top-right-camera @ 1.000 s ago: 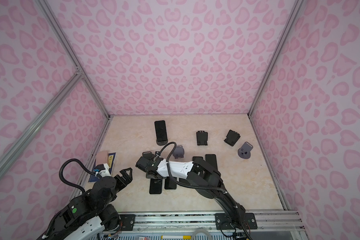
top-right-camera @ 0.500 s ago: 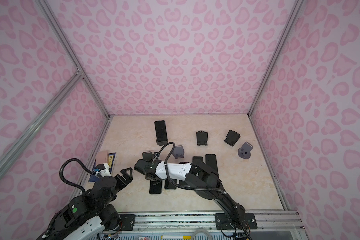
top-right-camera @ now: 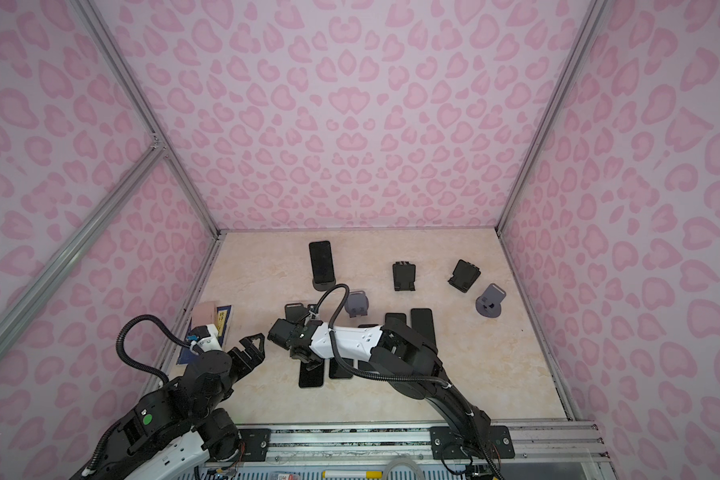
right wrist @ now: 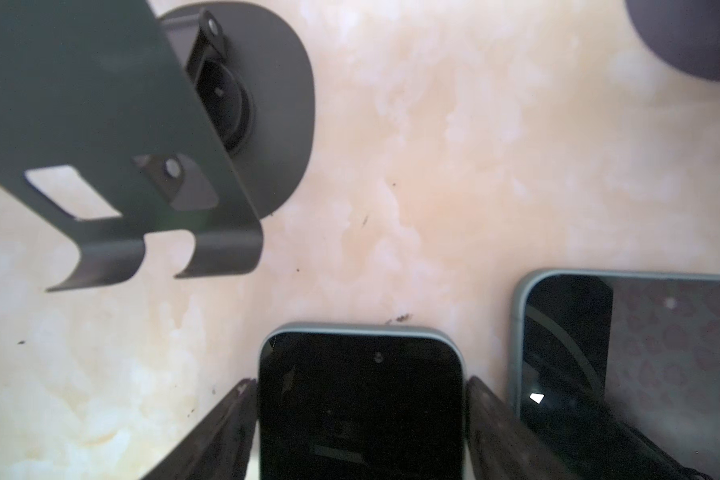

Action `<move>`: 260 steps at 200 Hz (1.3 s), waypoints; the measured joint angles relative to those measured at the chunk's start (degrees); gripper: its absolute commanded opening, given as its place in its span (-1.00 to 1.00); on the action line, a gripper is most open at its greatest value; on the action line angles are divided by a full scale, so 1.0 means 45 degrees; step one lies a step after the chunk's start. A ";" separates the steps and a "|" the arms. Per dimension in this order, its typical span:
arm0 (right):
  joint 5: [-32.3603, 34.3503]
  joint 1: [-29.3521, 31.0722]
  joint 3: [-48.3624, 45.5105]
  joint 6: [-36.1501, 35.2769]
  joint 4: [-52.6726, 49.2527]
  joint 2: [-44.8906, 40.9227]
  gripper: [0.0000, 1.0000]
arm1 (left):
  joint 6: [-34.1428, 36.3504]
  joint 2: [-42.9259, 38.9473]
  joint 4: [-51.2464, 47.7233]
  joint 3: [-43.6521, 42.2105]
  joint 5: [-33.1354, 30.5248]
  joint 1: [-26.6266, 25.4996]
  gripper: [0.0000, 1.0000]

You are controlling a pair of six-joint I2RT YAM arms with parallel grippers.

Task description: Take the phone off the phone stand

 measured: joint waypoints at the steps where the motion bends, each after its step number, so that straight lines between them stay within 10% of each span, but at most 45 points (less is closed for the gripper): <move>1: -0.0005 0.0000 0.0000 -0.0015 0.0000 -0.0005 0.59 | 0.0000 0.0010 0.0000 0.0000 0.0005 0.0000 0.95; 182: 0.2064 -0.0797 -0.1554 -0.5042 -0.0214 -0.4410 0.81 | -0.0049 0.1768 0.0427 0.0219 -0.0063 0.0000 0.98; 260: 0.1957 -0.3031 -0.3891 -0.7184 0.0719 -0.7325 0.81 | 0.0330 0.6795 0.1360 0.2225 0.0588 0.0000 0.97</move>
